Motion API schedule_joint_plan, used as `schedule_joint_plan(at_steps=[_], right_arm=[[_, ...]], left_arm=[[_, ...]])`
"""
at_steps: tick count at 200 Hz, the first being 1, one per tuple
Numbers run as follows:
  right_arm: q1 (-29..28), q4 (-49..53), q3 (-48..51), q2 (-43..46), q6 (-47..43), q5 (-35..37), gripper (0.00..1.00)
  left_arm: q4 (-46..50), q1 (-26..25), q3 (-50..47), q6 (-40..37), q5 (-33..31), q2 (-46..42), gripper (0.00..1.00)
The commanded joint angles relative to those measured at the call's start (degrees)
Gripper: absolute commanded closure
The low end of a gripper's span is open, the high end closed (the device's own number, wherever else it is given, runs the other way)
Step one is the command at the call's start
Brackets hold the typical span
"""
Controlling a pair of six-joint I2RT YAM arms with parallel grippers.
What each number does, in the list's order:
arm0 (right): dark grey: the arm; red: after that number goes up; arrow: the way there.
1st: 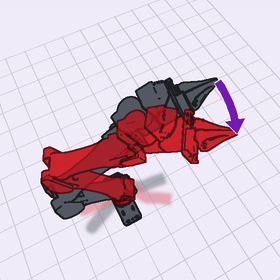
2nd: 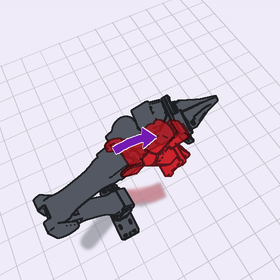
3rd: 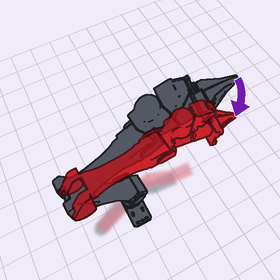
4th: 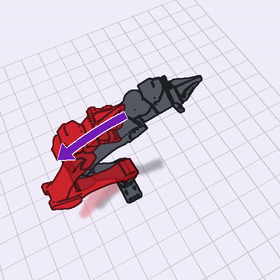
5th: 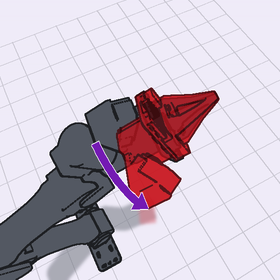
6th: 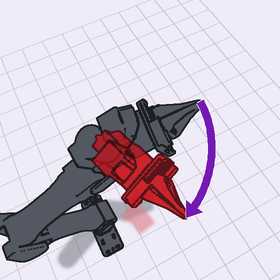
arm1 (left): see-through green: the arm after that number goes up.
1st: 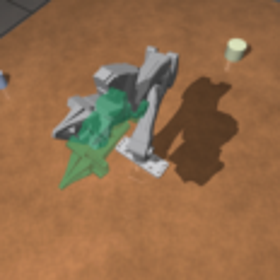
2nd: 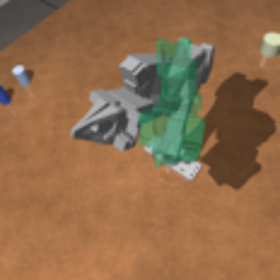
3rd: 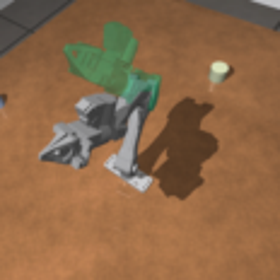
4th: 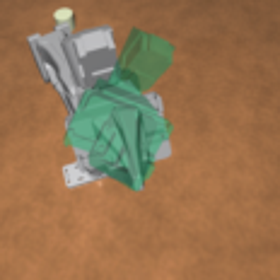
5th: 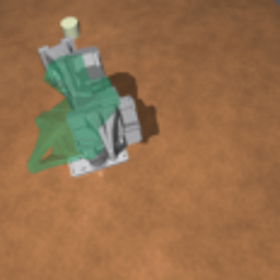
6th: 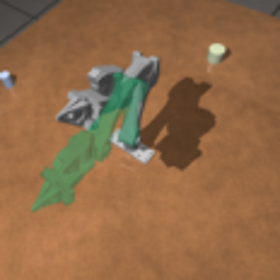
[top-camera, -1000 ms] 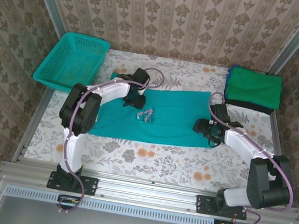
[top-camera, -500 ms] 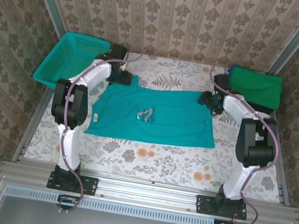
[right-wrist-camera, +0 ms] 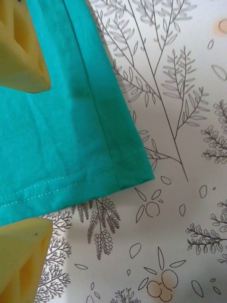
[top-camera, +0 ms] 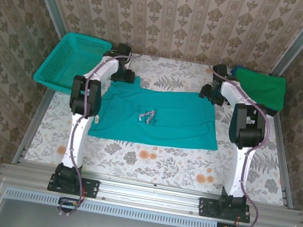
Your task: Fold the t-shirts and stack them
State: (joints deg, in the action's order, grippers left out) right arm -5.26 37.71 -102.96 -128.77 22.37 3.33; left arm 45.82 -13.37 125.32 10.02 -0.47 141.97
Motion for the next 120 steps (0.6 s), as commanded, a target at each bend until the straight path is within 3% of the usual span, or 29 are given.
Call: schedule_joint_plan(at_steps=[1, 29, 61, 82, 120], right_arm=[[0.5, 5.3, -3.6, -2.2, -1.3, 2.5, 0.28], [0.8, 8.7, -8.7, -5.7, -1.5, 2.1, 0.28], [1.3, 11.2, -15.7, -9.8, -1.6, 0.3, 0.33], [1.5, 14.1, -20.3, -12.7, -1.6, -0.4, 0.37], [1.9, 14.9, -22.9, -14.2, -2.0, -1.1, 0.58]], left_arm=[[2.3, 1.0, 2.2, -0.4, -0.8, 1.0, 0.32], [3.0, 1.2, 3.8, -0.7, 0.1, 3.0, 0.37], [3.1, 1.2, 3.8, -0.9, 1.2, 3.4, 0.55], [3.0, 1.2, 3.8, -1.3, 0.8, 3.2, 0.57], [3.6, 1.6, 4.6, -2.3, 2.3, 3.0, 0.88]])
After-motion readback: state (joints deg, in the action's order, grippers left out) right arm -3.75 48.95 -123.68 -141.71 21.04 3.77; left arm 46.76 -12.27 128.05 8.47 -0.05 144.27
